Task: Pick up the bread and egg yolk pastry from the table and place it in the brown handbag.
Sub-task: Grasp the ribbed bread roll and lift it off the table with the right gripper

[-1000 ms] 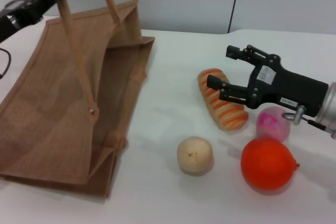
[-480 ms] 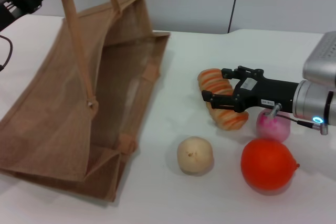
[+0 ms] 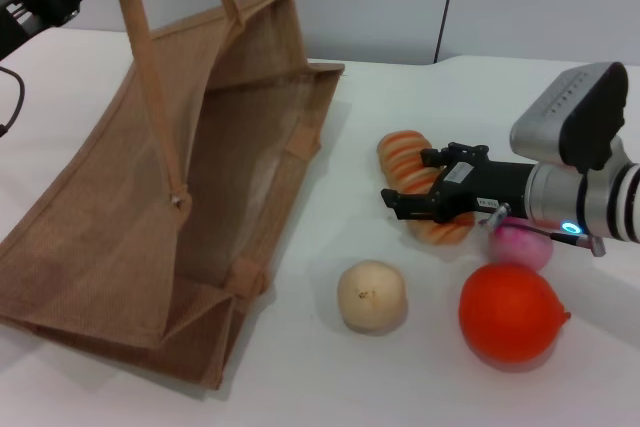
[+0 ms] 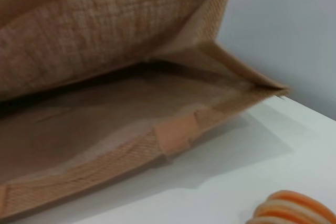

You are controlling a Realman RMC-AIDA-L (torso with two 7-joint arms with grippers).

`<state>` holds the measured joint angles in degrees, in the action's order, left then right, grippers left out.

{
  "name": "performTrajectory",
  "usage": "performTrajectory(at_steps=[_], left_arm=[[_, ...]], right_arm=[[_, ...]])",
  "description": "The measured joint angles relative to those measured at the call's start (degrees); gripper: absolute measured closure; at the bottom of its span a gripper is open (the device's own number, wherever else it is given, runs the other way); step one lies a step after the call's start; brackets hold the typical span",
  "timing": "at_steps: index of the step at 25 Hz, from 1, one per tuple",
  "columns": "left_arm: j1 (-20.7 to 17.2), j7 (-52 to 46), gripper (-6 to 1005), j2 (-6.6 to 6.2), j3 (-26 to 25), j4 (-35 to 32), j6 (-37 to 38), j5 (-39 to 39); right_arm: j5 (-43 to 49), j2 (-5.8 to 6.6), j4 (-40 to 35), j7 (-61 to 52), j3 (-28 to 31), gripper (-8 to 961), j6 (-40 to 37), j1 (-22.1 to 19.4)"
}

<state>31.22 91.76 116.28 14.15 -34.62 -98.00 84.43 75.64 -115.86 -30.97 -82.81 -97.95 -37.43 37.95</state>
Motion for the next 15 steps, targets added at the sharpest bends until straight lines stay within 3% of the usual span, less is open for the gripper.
performTrajectory(at_steps=[8, 15], left_arm=[[0.1, 0.0, 861, 0.00, 0.0, 0.0, 0.0, 0.1], [0.1, 0.0, 859, -0.06, 0.0, 0.5, 0.0, 0.5]], right_arm=[[0.0, 0.07, -1.1, -4.4, -6.2, 61, 6.9, 0.7], [0.0, 0.11, -1.1, -6.5, -7.3, 65, 9.7, 1.0]])
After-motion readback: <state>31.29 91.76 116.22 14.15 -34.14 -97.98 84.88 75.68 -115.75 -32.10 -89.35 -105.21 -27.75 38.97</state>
